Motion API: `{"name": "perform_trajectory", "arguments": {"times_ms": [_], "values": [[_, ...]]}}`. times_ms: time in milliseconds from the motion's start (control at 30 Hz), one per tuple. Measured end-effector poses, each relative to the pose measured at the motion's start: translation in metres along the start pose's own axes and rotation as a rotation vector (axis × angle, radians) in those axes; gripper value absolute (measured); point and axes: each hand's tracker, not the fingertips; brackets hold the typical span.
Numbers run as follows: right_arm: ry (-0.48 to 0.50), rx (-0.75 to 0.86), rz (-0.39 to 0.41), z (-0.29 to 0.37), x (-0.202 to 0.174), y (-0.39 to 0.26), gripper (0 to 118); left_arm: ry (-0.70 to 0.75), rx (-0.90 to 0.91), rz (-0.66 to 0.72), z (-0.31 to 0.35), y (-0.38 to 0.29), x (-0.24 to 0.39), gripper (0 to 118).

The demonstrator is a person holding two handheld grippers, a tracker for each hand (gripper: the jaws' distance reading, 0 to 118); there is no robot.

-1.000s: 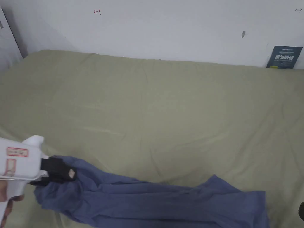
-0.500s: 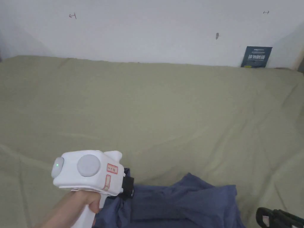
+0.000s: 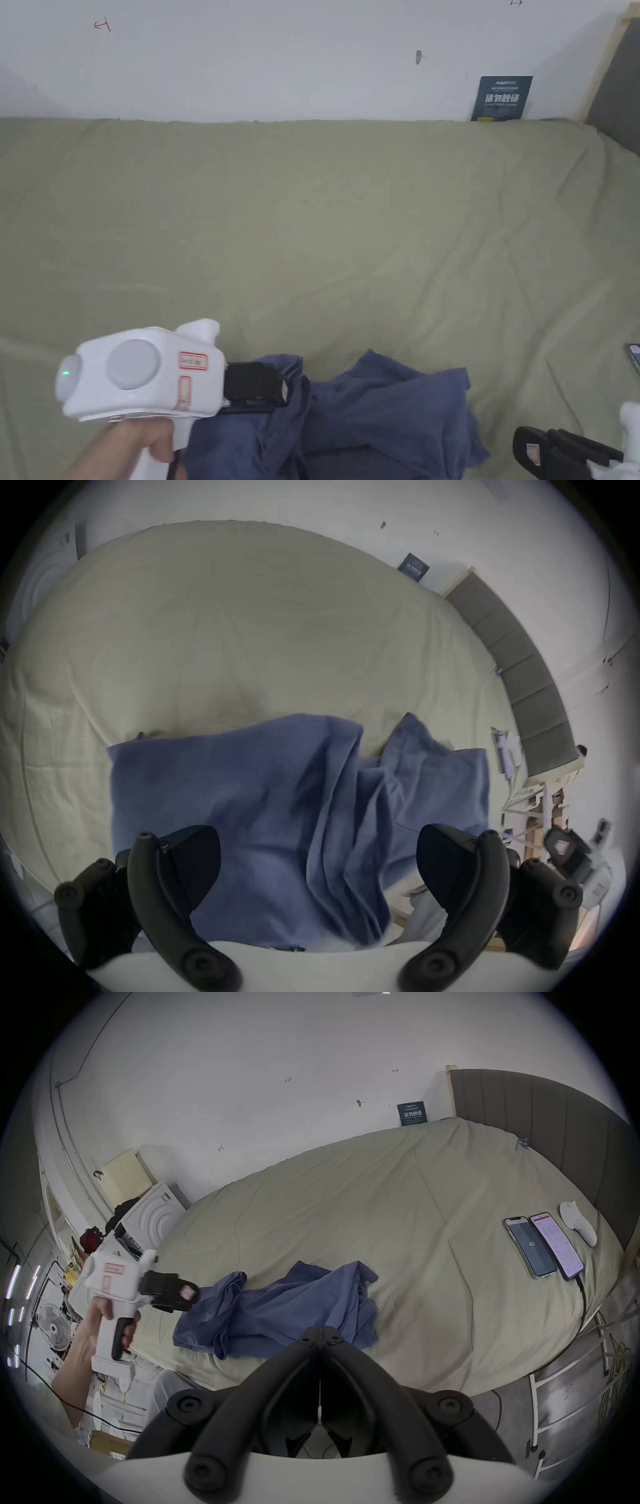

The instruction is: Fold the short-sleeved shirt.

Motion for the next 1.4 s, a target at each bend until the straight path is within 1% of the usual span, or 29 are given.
{"name": "perform_trajectory", "arguments": {"times_ms": [33,67,100,133,167,233,300,333,400,500,567,633,667,733,767,833,900,967,1067,1100,1167,1233,1300,1333,1367,1400], "values": [[0.005,0.002,-0.004,-0.001,0.000,0.000,1,-0.019,0.035,0.013,0.016,-0.004,-0.003,38],[0.008,0.002,-0.006,-0.002,-0.001,0.001,1,0.000,0.059,-0.001,0.019,0.002,-0.021,0],[0.013,0.001,-0.006,-0.004,-0.002,0.000,1,0.025,0.077,-0.008,0.022,-0.001,-0.025,0],[0.018,0.001,-0.005,-0.006,-0.002,0.000,1,0.126,0.094,-0.027,0.029,-0.004,-0.028,0],[0.021,-0.002,-0.005,-0.007,-0.003,-0.001,1,0.156,0.098,-0.055,0.028,-0.004,-0.032,0],[0.030,-0.008,-0.005,-0.009,-0.005,-0.002,1,0.131,0.060,0.006,0.006,-0.001,-0.049,0],[0.033,-0.016,-0.007,-0.009,-0.006,-0.003,1,0.097,0.029,0.042,-0.014,-0.002,-0.052,0],[0.033,-0.017,-0.006,-0.008,-0.006,-0.004,1,0.093,0.016,0.048,-0.025,-0.009,-0.039,0],[0.030,-0.018,-0.003,-0.005,-0.005,-0.006,1,0.032,-0.038,0.060,-0.050,-0.016,-0.023,0],[0.016,-0.020,-0.010,-0.002,-0.001,-0.007,1,-0.033,-0.050,0.037,-0.083,-0.019,-0.001,0],[0.005,-0.019,-0.022,0.000,0.003,-0.007,1,-0.095,-0.052,0.073,-0.100,-0.023,0.009,0],[0.002,-0.017,-0.035,0.001,0.007,-0.007,1,-0.037,-0.051,0.042,-0.116,-0.029,0.009,0],[0.002,-0.019,-0.040,0.000,0.008,-0.006,1,-0.035,-0.052,0.046,-0.119,-0.030,0.005,0],[-0.003,-0.019,-0.042,0.001,0.008,-0.006,1,-0.109,-0.043,0.121,-0.100,-0.031,0.003,0],[-0.004,-0.017,-0.042,0.002,0.007,-0.006,1,-0.125,-0.050,0.132,-0.096,-0.029,0.001,0],[-0.001,-0.017,-0.047,0.000,0.006,-0.005,1,-0.112,-0.060,0.119,-0.078,-0.027,-0.002,0],[0.007,-0.020,-0.051,-0.003,0.002,-0.002,1,-0.085,-0.003,0.083,-0.055,-0.016,-0.025,0],[0.016,-0.022,-0.039,-0.006,-0.004,-0.001,1,-0.089,0.043,0.098,-0.020,-0.012,-0.046,0],[0.031,-0.039,-0.012,-0.015,-0.013,0.002,1,-0.048,0.120,0.165,0.024,-0.013,-0.087,0],[0.034,-0.045,-0.001,-0.017,-0.016,0.003,1,-0.006,0.117,0.171,0.031,-0.014,-0.101,0],[0.038,-0.053,0.013,-0.024,-0.021,0.005,1,0.064,0.113,0.219,0.037,-0.016,-0.132,0],[0.045,-0.063,0.019,-0.028,-0.027,0.005,1,0.069,0.088,0.237,0.036,-0.018,-0.151,0],[0.046,-0.068,0.029,-0.030,-0.034,0.005,1,0.038,0.088,0.240,0.030,-0.022,-0.163,0],[0.046,-0.072,0.033,-0.031,-0.038,0.005,1,-0.033,0.070,0.248,0.026,-0.022,-0.166,2],[0.051,-0.077,0.037,-0.033,-0.040,0.006,1,-0.138,0.066,0.253,0.022,-0.021,-0.170,9],[0.053,-0.084,0.045,-0.034,-0.044,0.006,1,-0.236,0.060,0.249,0.015,-0.021,-0.173,21]]}}
